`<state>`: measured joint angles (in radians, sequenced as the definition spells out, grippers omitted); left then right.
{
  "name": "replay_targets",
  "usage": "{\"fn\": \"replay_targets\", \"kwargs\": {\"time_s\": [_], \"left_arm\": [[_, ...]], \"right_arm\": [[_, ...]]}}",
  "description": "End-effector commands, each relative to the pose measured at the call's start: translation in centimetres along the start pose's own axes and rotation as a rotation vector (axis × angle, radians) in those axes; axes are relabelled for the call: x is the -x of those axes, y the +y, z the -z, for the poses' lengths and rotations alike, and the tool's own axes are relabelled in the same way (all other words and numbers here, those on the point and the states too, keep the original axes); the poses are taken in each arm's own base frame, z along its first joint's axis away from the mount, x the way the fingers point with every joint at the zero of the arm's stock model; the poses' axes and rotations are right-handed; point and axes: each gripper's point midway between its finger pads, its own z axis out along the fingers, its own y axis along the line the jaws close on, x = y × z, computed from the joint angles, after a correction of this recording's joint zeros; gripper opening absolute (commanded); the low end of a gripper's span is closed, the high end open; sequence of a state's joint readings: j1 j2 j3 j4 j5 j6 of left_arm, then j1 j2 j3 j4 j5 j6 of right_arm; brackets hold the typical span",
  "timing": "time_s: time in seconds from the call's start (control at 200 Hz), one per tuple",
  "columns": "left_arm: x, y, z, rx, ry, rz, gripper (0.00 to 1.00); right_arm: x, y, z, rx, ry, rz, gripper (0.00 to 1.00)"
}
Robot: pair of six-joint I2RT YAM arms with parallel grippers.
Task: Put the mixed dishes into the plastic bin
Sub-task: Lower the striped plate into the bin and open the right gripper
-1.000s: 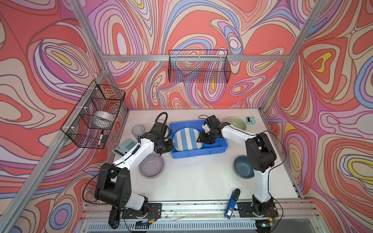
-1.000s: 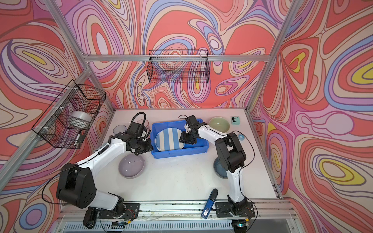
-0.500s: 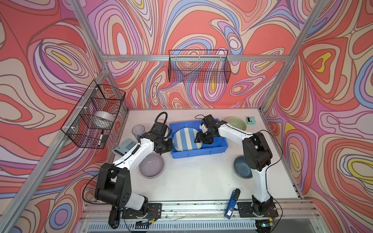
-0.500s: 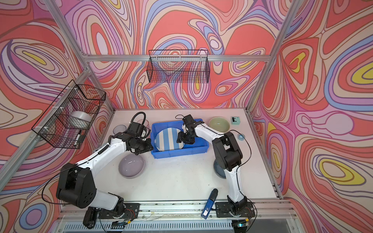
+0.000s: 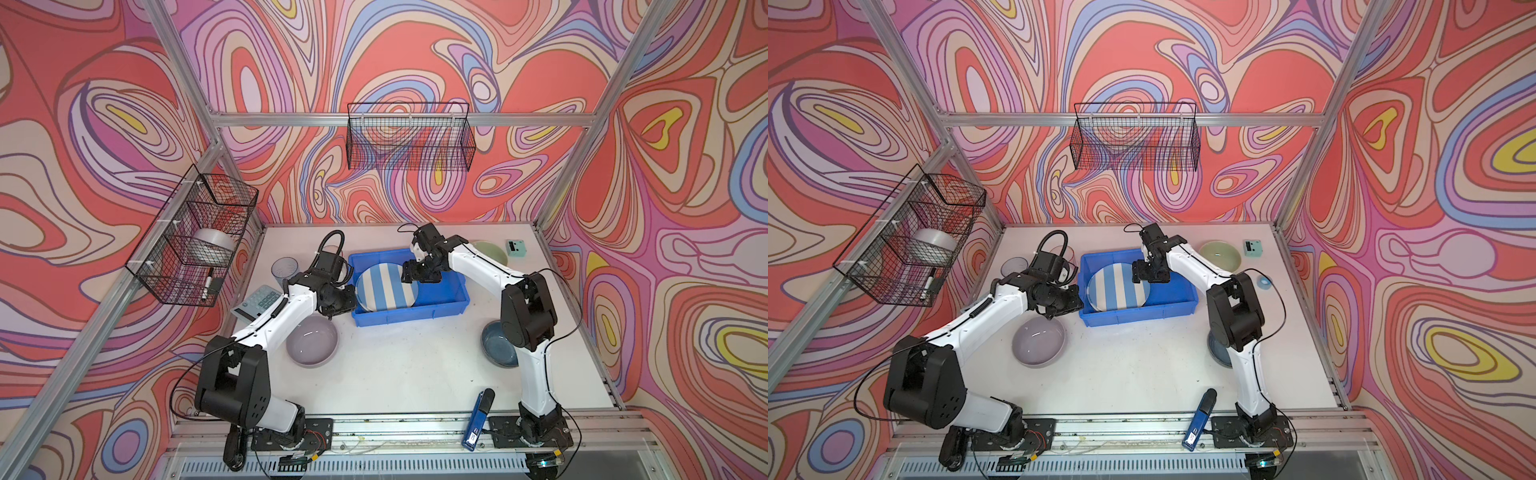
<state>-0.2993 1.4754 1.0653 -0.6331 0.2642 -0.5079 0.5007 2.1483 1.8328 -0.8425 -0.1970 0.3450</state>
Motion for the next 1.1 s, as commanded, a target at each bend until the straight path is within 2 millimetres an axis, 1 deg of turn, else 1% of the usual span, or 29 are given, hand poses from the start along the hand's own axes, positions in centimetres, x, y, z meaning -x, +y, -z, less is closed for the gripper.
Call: {"fn": "replay_targets", "kwargs": {"time_s": [0.0,0.22,0.29,0.456,0.681,1.092], "left_arm": [[0.8,-0.6,0.3,-0.021,-0.007,-0.015,0.20],[0.9,-0.6,0.3,-0.022,-0.009,-0.014,0.20],[1.0,-0.6,0.4,-0.022,-0.011,-0.013,0.20],[1.0,-0.7,0.2,-0.029,-0.008,-0.013,0.20],[1.0,-0.7,0.2,-0.032,-0.008,-0.012,0.20],[1.0,-0.8,0.2,-0.040,-0.005,-0.011,0.20]], "right_arm": [[-0.6,-0.9,-1.2,-0.047,0.046,0.022,0.74],[-0.5,-1.5,-1.9,-0.081,0.065,0.033,0.75],[-0.6,-1.4,-2.0,-0.074,0.072,0.035,0.75],[-0.7,-0.3,-2.2,-0.040,0.074,0.039,0.75],[-1.2,1.2,-3.2,0.009,0.099,0.025,0.75],[-1.6,2.8,-3.1,0.079,0.114,0.029,0.76]]}}
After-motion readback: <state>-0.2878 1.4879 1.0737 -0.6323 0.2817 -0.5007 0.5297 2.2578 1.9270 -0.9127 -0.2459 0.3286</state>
